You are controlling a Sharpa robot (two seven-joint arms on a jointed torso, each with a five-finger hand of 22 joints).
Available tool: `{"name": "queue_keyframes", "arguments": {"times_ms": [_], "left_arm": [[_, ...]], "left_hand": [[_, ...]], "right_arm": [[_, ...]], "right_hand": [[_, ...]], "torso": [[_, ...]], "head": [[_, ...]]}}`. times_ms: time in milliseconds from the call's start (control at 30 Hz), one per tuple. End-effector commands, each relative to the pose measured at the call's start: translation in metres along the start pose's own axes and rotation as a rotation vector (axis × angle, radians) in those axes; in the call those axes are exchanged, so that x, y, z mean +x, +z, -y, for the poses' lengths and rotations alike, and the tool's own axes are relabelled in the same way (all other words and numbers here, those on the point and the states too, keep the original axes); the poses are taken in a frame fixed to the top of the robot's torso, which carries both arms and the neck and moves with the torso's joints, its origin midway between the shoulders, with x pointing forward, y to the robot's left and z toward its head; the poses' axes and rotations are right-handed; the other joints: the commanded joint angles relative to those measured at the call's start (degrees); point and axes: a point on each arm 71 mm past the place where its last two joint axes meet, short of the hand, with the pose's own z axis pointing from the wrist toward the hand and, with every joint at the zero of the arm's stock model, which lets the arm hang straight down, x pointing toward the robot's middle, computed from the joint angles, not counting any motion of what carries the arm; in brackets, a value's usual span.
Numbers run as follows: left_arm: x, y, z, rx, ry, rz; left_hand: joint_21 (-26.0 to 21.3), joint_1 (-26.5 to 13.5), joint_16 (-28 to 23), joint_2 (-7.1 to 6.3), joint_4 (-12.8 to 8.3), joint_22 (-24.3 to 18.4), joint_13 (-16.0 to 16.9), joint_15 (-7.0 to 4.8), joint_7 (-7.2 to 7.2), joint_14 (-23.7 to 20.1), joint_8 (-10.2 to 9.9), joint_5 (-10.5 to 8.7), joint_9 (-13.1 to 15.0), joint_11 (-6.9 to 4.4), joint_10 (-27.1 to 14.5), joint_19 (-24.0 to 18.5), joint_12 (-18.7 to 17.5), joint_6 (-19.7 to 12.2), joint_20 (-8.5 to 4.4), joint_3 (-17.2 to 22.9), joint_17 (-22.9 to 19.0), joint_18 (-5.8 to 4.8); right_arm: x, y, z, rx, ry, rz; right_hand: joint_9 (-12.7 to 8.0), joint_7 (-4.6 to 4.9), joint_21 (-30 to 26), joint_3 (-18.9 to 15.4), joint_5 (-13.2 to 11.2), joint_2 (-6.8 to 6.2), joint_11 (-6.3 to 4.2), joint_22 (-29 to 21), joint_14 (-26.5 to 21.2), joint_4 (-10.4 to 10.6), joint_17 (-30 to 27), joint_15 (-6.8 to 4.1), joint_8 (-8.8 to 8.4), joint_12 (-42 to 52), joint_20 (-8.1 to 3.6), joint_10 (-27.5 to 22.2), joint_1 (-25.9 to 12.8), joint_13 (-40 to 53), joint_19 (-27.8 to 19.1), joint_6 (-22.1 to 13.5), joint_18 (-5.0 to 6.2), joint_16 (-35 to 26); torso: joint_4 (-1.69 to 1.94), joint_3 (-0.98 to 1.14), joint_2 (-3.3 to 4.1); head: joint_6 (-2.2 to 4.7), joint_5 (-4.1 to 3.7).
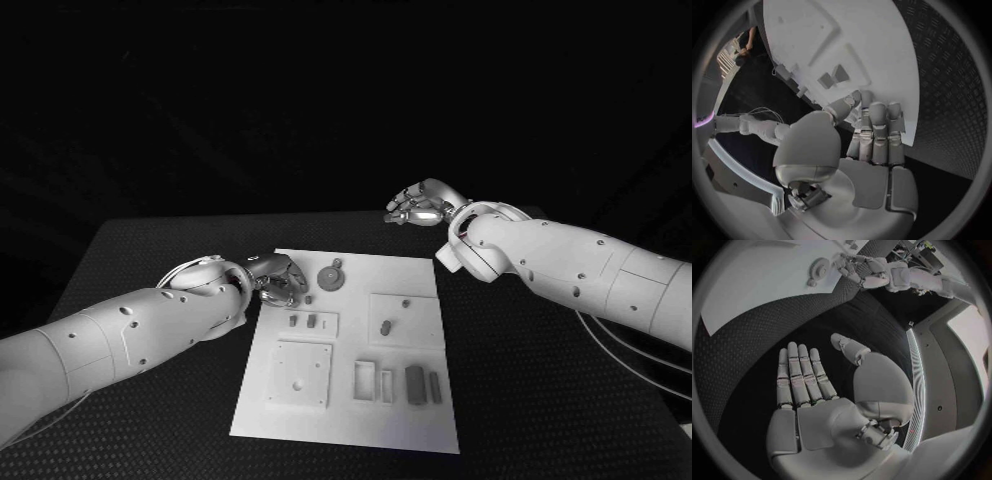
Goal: Assemble the parts on the task board
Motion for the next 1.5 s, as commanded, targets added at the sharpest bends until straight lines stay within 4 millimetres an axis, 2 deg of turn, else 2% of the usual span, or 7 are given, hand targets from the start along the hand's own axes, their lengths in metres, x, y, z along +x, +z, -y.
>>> {"name": "queue_keyframes", "arguments": {"times_ms": [33,267,633,833,967,1200,1500], "left_arm": [[0.005,-0.004,-0.014,-0.055,0.02,-0.021],[-0.009,-0.007,-0.024,-0.068,-0.085,0.108],[-0.048,-0.02,-0.038,-0.068,-0.619,0.346],[-0.061,-0.034,-0.027,0.046,-0.818,0.301],[-0.061,-0.042,-0.021,0.086,-0.904,0.274],[-0.059,-0.05,-0.011,0.144,-1.037,0.254],[-0.056,-0.052,-0.002,0.182,-1.099,0.239]], "left_hand": [[0.39,0.82,0.44,0.23,-0.03,1.07,0.2,0.01,0.35,-0.51,0.66,0.03,0.1,-0.18,-0.1,-0.49,0.36,0.95,-3.24,0.02,0.01,-1.11],[0.38,-0.19,0.04,1.07,0.57,0.95,0.62,0.28,0.67,-1.13,4.64,-0.19,1.9,0.06,-0.76,-0.64,0.85,7.4,-3.02,0.3,-0.54,-1.19],[-3.05,-3.71,-6.84,1.44,3.23,-0.52,0.92,1.46,0.5,-4.28,5.5,-0.36,3.67,1.05,-2.59,-3.66,1.05,7.12,-1.79,0.04,-4.18,-1.76],[-4.42,-3.2,-8.94,4.54,2.74,-1.19,2.04,1.0,0.01,-3.78,6.59,-0.27,5.24,0.3,-0.82,-3.93,3.27,7.91,-1.83,0.65,-5.12,-2.18],[-4.91,-4.31,-9.74,3.46,2.03,-1.29,2.36,1.23,0.02,-4.15,6.71,-0.26,5.85,0.45,-1.55,-4.22,3.84,7.65,-1.8,-0.47,-5.38,-2.56],[-7.45,-7.8,-14.23,2.43,0.49,-1.97,1.77,3.37,1.11,-7.11,5.22,-0.14,6.01,2.46,-6.42,-6.79,2.55,5.09,-0.15,-5.38,-7.04,-2.67],[-7.93,-8.28,-14.97,2.54,0.3,-2.12,1.74,3.58,1.3,-7.01,4.98,-0.19,6.09,2.63,-6.85,-6.66,2.66,4.87,0.09,-6.63,-7.17,-2.56]], "right_arm": [[0.0,0.0,0.0,-0.009,0.001,-0.011],[0.0,-0.002,0.002,-0.016,0.002,-0.029],[-0.009,-0.014,0.016,-0.033,-0.08,-0.079],[-0.002,-0.032,0.022,-0.047,-0.191,-0.163],[0.006,-0.045,0.028,-0.055,-0.297,-0.224],[0.018,-0.068,0.035,-0.103,-0.466,-0.255],[0.041,-0.085,0.036,-0.174,-0.659,-0.269]], "right_hand": [[-0.08,0.31,-0.31,-0.33,0.34,-0.25,0.17,0.07,0.34,0.07,-0.09,0.08,-0.16,-0.27,0.19,0.34,0.32,-0.06,-0.01,-0.21,-0.57,-0.34],[-0.13,0.25,-0.4,-0.27,0.28,-0.11,0.13,0.14,0.42,-0.16,-0.13,0.08,-0.08,-0.32,0.15,0.43,0.68,-0.06,0.03,-0.13,-0.53,-0.33],[-0.21,-1.08,-0.55,0.22,-0.8,1.59,-1.09,0.57,3.01,-2.44,0.34,-0.78,1.54,0.55,0.15,3.77,3.44,0.18,2.82,2.66,0.4,0.92],[0.01,-1.99,-0.11,1.94,-3.12,1.84,-2.55,0.65,6.16,-3.86,1.85,-2.17,2.75,1.74,0.18,7.64,5.56,0.59,6.57,5.28,1.73,2.66],[0.0,-2.3,0.39,2.87,-4.73,1.68,-3.35,0.71,8.09,-4.17,3.12,-3.1,2.83,2.27,0.21,9.6,6.08,1.04,8.99,5.8,2.6,3.77],[-0.01,-2.59,1.14,4.54,-7.17,-0.05,-4.05,0.76,10.52,-4.16,5.65,-4.41,2.88,2.42,-0.34,11.44,7.02,1.83,12.42,6.51,3.04,5.22],[-0.02,-3.18,4.07,5.5,-10.61,-3.36,-3.96,1.49,16.72,-3.04,10.73,-7.64,2.77,-0.92,-3.08,12.53,7.85,2.89,20.14,6.65,3.04,8.4]], "torso": [[0.08,-0.03,0.0],[0.05,0.05,-0.07],[0.0,0.11,-0.05],[0.04,0.12,-0.08],[0.17,0.1,-0.12],[0.12,0.01,-0.17],[0.02,-0.06,-0.18]], "head": [[0.06,-0.04],[0.53,0.02],[1.71,-0.04],[2.2,-0.59],[2.33,-0.84],[2.07,-1.32],[1.89,-1.45]]}}
